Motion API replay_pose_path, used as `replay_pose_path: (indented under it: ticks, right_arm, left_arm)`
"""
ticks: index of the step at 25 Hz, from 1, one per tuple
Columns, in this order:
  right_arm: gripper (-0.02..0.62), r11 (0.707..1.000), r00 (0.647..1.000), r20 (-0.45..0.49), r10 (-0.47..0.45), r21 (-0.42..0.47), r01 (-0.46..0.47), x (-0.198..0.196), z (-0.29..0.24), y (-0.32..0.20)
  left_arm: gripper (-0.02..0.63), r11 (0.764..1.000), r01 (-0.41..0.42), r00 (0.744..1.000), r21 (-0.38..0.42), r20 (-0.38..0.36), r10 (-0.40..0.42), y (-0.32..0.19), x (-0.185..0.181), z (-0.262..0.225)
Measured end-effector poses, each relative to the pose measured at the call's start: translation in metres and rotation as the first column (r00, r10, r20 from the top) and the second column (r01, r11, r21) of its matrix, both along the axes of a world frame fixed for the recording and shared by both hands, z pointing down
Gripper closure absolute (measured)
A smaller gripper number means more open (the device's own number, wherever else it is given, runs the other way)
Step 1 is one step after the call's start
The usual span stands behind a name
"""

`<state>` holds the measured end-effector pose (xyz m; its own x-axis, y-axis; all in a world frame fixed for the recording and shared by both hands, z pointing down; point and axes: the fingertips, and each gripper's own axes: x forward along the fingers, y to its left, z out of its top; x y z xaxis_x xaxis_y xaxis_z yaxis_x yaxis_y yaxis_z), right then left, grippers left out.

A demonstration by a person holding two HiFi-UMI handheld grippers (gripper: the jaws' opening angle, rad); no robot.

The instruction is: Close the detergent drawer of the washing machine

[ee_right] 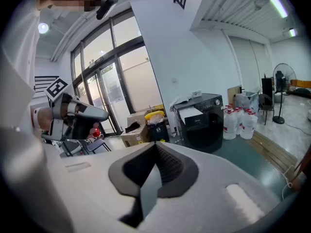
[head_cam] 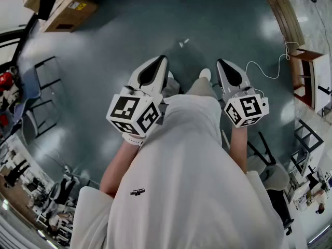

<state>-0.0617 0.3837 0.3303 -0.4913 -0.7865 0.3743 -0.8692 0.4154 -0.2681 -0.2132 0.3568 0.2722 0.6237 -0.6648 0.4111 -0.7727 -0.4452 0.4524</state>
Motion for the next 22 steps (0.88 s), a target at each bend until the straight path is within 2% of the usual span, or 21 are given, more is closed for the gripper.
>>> replay_pose_path:
  ticks: [5, 9, 12, 15, 22]
  right_arm:
    - [0.594, 0.999, 0.999, -0.033, -0.03, 0.039, 0.031, 0.023, -0.029, 0.04]
    - [0.594, 0.994, 0.995, -0.093, -0.047, 0.093, 0.056, 0.068, -0.05, 0.061]
    - [0.594, 0.992, 0.999, -0.053, 0.005, 0.125, 0.002, 0.11, -0.058, 0.068]
    - [0.594, 0.99, 1.0, -0.022, 0.013, 0.144, -0.01, 0.133, -0.063, 0.072]
    - [0.594, 0.983, 0.994, 0.053, -0.097, 0.164, 0.087, 0.155, -0.059, 0.082]
  left_arm:
    - [0.591, 0.999, -0.052, 0.999, 0.008, 0.012, 0.052, 0.024, 0.05, -0.006]
    - [0.591, 0.996, -0.084, 0.996, 0.014, -0.001, 0.084, 0.047, 0.107, -0.013]
    - [0.591, 0.994, -0.1, 0.995, 0.042, 0.009, 0.1, 0.059, 0.144, -0.017]
    - [0.591, 0.994, -0.098, 0.995, 0.051, 0.019, 0.097, 0.07, 0.165, -0.017]
    - [0.591, 0.996, -0.014, 0.999, 0.093, 0.033, 0.011, 0.096, 0.205, -0.022]
